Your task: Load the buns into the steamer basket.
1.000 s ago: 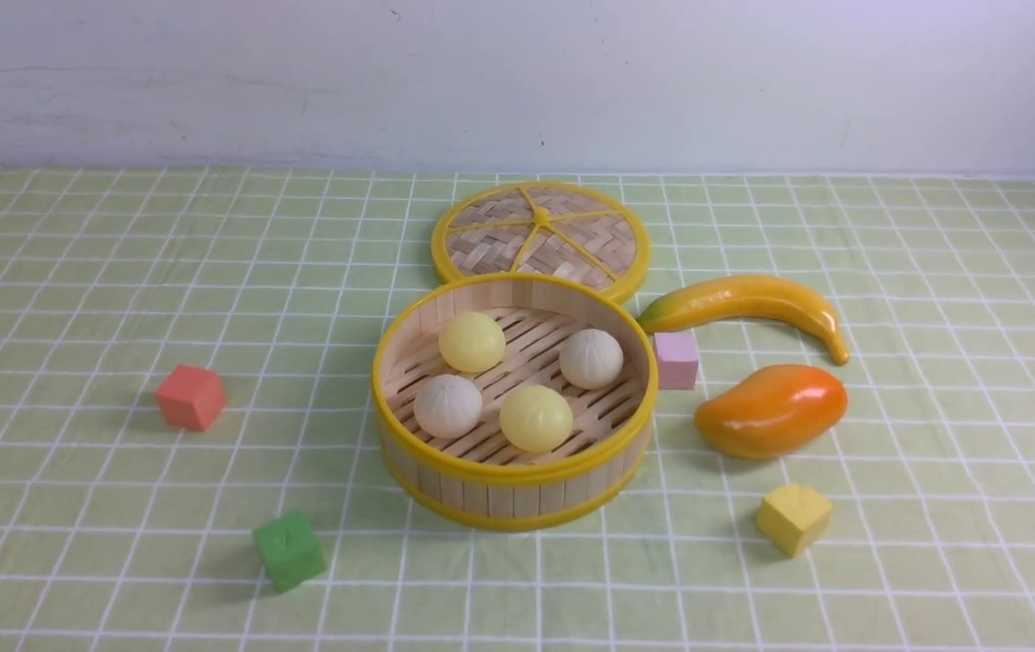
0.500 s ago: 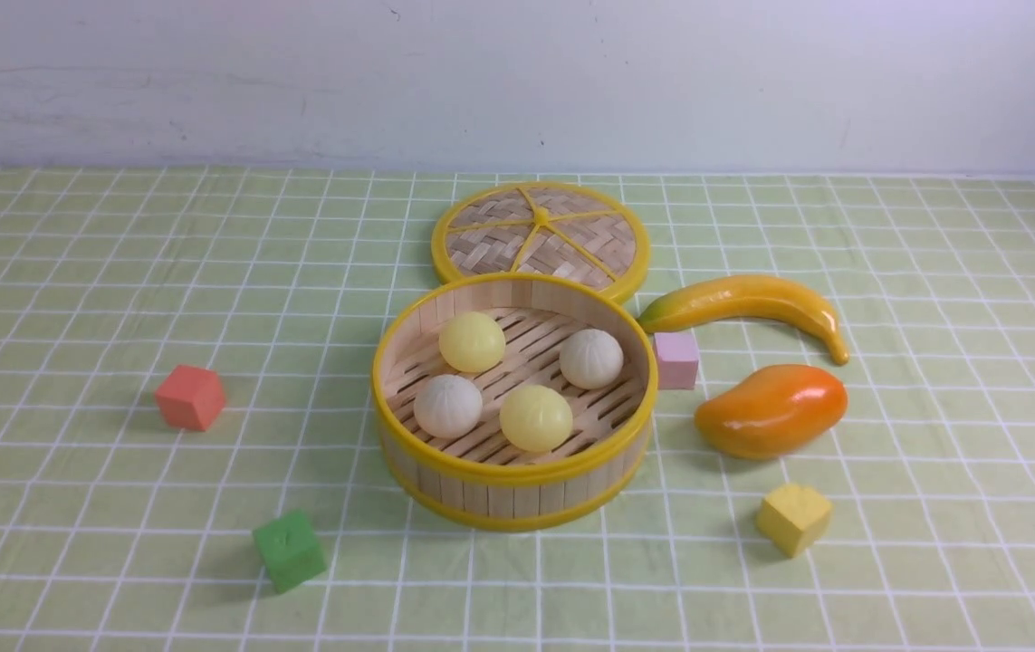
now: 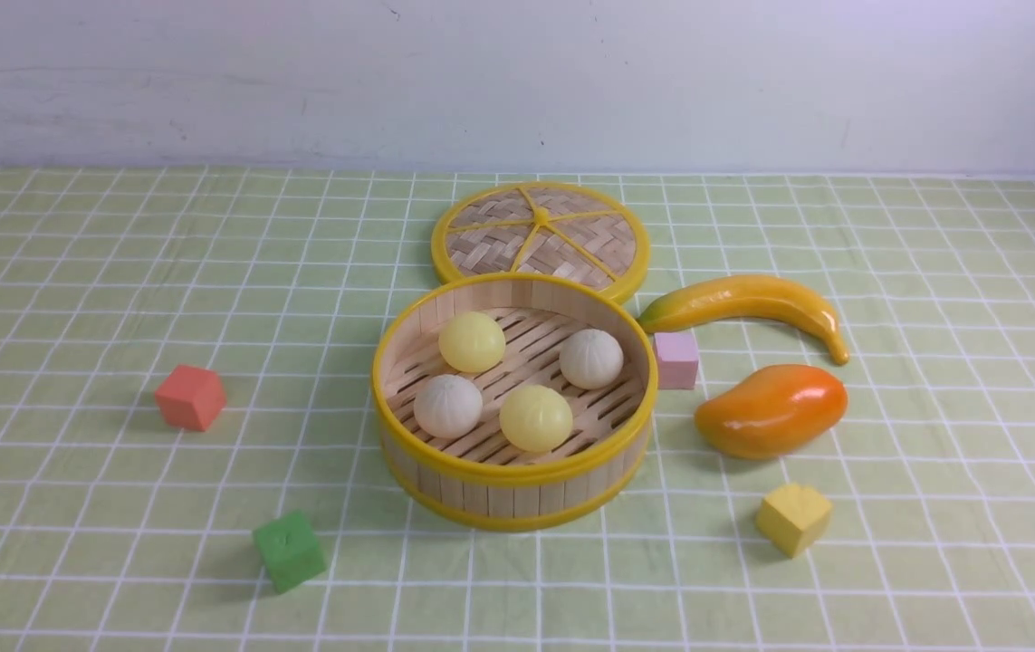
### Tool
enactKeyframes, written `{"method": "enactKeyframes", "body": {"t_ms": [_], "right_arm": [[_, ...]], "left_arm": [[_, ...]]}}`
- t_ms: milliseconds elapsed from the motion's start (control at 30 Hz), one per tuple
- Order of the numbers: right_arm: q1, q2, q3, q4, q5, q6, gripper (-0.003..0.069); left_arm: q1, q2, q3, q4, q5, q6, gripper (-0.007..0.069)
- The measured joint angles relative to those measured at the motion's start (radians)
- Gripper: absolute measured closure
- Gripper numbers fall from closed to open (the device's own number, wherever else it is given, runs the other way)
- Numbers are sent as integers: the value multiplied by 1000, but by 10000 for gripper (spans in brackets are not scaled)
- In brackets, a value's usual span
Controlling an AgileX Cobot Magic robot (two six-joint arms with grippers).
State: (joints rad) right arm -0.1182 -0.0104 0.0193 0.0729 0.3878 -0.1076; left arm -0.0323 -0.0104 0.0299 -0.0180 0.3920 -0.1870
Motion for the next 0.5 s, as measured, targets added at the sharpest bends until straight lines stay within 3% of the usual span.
{"method": "enactKeyframes", "body": {"t_ms": [500], "right_arm": [[0, 0, 0, 0, 0, 0, 418]], "left_arm": [[0, 0, 0, 0, 0, 0, 470]]}}
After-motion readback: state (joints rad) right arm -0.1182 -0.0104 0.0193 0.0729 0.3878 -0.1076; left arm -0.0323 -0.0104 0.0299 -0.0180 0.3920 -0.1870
